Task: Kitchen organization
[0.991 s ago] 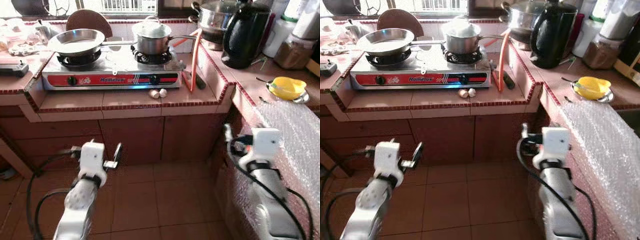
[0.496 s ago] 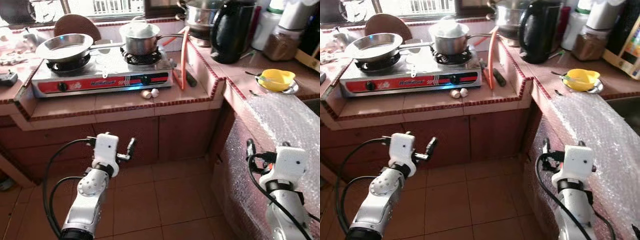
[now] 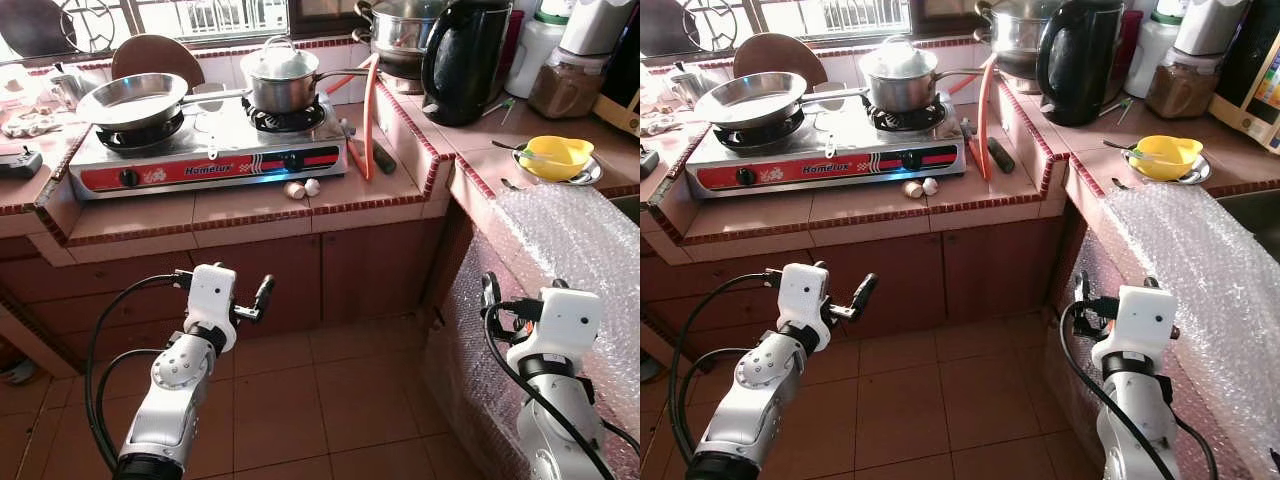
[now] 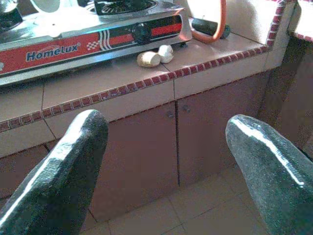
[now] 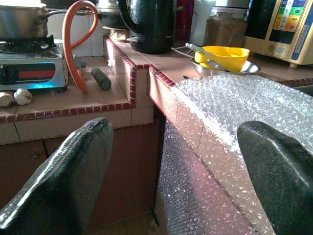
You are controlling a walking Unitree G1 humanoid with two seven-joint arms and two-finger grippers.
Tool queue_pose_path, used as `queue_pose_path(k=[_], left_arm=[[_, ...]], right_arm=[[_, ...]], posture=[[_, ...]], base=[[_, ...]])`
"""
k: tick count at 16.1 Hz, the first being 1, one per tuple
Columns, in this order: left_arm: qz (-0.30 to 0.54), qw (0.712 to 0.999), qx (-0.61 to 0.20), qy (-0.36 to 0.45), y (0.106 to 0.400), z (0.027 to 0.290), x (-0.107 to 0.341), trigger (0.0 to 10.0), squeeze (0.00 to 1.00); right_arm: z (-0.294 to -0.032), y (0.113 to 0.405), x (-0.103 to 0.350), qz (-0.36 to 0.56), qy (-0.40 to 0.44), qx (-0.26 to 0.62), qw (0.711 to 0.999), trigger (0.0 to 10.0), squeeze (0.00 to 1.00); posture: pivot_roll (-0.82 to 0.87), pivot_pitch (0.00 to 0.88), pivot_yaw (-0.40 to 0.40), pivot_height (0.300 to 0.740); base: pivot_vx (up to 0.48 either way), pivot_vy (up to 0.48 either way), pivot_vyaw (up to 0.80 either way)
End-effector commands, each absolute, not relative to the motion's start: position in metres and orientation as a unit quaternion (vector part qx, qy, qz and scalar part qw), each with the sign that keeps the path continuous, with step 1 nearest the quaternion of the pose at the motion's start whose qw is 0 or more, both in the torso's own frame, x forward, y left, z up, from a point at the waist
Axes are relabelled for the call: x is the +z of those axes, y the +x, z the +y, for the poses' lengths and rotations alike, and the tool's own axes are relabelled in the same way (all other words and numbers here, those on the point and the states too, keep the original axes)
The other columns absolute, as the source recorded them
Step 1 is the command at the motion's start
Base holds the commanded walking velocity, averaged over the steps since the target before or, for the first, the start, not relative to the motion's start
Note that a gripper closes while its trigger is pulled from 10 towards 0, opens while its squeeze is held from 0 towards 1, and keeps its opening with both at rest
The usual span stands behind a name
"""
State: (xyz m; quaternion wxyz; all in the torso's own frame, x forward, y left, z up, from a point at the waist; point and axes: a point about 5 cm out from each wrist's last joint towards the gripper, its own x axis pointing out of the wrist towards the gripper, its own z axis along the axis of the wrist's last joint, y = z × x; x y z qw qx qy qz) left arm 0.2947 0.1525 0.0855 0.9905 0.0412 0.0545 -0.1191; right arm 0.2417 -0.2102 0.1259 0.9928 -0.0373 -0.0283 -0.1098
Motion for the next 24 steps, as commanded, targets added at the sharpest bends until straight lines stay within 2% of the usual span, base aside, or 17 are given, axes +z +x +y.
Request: queue_pose_path(k=[1, 5, 7, 11, 13, 17, 24], left_arm=[[0.066, 0.989, -0.128, 0.037, 0.294, 0.154, 0.084, 10.0, 0.00], [0.093, 0.984, -0.152, 0.000, 0.294, 0.150, 0.081, 10.0, 0.00], [0.087, 0.985, -0.148, 0.010, 0.296, 0.149, 0.082, 10.0, 0.00], [0.087, 0.981, -0.175, 0.024, 0.299, 0.148, 0.083, 10.0, 0.00], [0.083, 0.980, -0.179, 0.037, 0.298, 0.152, 0.084, 10.0, 0.00], [0.089, 0.981, -0.170, 0.037, 0.292, 0.159, 0.082, 10.0, 0.00], [0.088, 0.980, -0.174, 0.030, 0.296, 0.156, 0.081, 10.0, 0.00]], right_arm=[[-0.204, 0.247, 0.131, -0.038, -0.037, -0.098, 0.994, 10.0, 0.00], [-0.196, 0.247, 0.132, -0.035, -0.033, -0.087, 0.995, 10.0, 0.00], [-0.194, 0.243, 0.130, -0.031, -0.033, -0.084, 0.995, 10.0, 0.00], [-0.198, 0.230, 0.132, -0.022, -0.068, -0.048, 0.996, 10.0, 0.00], [-0.224, 0.223, 0.137, -0.017, -0.104, -0.059, 0.993, 10.0, 0.00], [-0.252, 0.219, 0.150, -0.026, -0.123, -0.101, 0.987, 10.0, 0.00], [-0.226, 0.232, 0.145, -0.034, -0.084, -0.091, 0.992, 10.0, 0.00]], posture=[[0.00, 0.002, 0.048, 0.740], [-0.02, 0.022, 0.042, 0.740], [-0.03, 0.023, 0.037, 0.740], [-0.03, 0.026, 0.025, 0.740], [-0.04, 0.027, 0.023, 0.740], [-0.05, 0.019, 0.026, 0.740], [-0.05, 0.000, 0.036, 0.740]], base=[[0.000, 0.000, 0.00], [0.000, 0.000, -0.50], [0.000, 0.000, -0.68], [0.000, 0.000, 0.00], [0.000, 0.000, 0.00], [0.000, 0.000, 0.00], [0.000, 0.000, 0.00]])
